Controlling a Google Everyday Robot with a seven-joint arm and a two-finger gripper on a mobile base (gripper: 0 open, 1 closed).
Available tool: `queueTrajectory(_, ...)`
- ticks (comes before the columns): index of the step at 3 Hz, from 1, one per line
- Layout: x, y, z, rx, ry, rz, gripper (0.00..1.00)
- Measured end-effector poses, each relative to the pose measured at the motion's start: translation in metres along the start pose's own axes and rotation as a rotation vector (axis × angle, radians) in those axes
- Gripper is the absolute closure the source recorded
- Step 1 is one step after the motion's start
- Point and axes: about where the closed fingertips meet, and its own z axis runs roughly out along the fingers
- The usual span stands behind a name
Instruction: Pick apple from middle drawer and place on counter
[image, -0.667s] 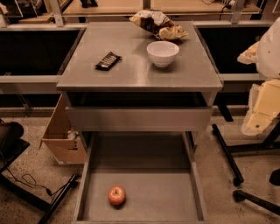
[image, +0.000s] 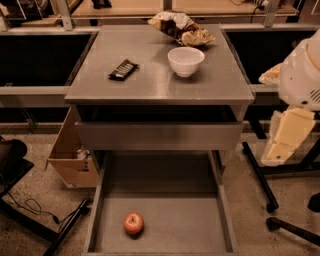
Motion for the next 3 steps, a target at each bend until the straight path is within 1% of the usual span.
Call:
queueTrajectory(1,-0.013,0.031,0.052,-0.017,-0.075,-0.035,0.00)
queueTrajectory(2,-0.018,0.061,0.130,-0.063,-0.105,-0.033,0.00)
queueTrajectory(3,-0.019,0.084,0.215,-0.103,-0.113,-0.022,0.00)
